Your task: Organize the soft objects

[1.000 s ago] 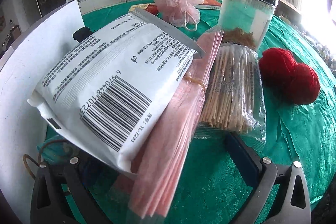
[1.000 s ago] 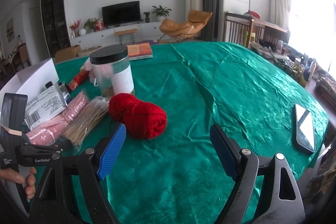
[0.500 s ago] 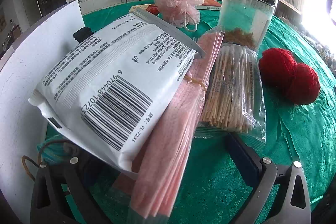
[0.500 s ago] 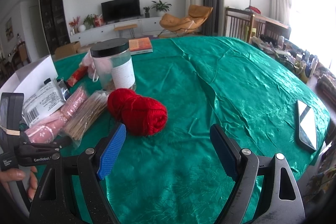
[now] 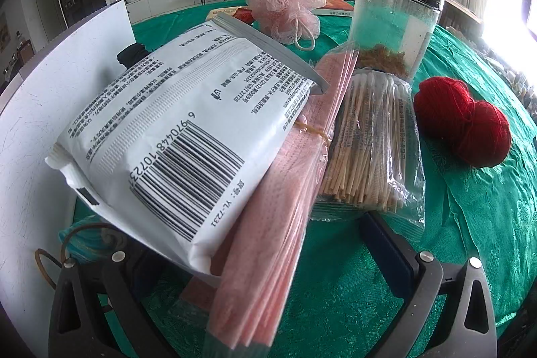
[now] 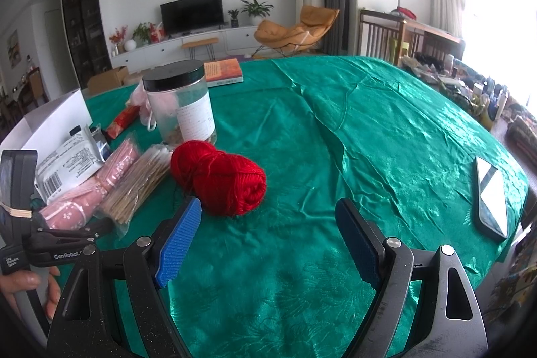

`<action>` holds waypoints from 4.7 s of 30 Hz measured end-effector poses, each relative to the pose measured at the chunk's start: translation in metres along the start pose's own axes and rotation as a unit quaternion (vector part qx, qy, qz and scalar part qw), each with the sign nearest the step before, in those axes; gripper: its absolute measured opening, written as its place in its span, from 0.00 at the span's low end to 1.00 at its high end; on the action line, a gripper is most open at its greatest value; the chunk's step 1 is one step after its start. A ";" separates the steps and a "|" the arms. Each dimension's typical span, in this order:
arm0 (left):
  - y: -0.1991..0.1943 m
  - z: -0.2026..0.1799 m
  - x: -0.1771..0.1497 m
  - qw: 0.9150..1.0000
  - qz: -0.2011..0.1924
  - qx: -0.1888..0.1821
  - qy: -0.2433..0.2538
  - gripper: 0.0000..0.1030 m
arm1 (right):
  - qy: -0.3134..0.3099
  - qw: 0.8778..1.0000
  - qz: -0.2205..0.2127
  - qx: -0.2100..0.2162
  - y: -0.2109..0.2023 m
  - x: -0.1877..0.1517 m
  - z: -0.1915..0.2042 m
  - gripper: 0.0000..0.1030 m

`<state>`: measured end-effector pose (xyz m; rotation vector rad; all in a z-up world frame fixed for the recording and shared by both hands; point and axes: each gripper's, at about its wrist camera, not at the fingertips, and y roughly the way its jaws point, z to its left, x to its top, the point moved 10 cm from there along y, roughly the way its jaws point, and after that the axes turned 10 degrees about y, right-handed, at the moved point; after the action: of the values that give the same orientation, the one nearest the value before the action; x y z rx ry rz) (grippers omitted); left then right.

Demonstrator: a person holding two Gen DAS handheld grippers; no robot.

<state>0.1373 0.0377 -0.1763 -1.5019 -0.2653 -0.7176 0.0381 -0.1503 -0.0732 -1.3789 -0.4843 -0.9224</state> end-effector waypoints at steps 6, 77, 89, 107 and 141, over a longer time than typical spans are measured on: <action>0.000 0.000 0.000 1.000 0.000 0.000 0.000 1.00 | 0.000 1.000 0.000 0.000 0.000 0.000 0.000 0.83; 0.000 0.000 0.000 1.000 0.000 0.000 0.000 1.00 | 0.001 1.000 0.000 0.001 0.001 -0.001 -0.001 0.83; 0.000 0.000 0.000 1.000 0.000 0.000 0.000 1.00 | 0.096 0.993 -0.011 0.071 -0.004 0.013 -0.023 0.83; -0.043 -0.010 -0.024 0.996 0.044 -0.074 0.022 1.00 | -0.244 0.956 0.158 0.049 0.103 -0.003 0.071 0.50; -0.050 0.045 0.063 0.996 0.045 -0.067 0.040 0.66 | 0.123 0.981 0.058 0.138 0.038 0.017 -0.027 0.45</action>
<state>0.1687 0.0684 -0.0958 -1.5979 -0.0896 -0.7321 0.0717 -0.1836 -0.0882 -1.0160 -0.3260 -0.8801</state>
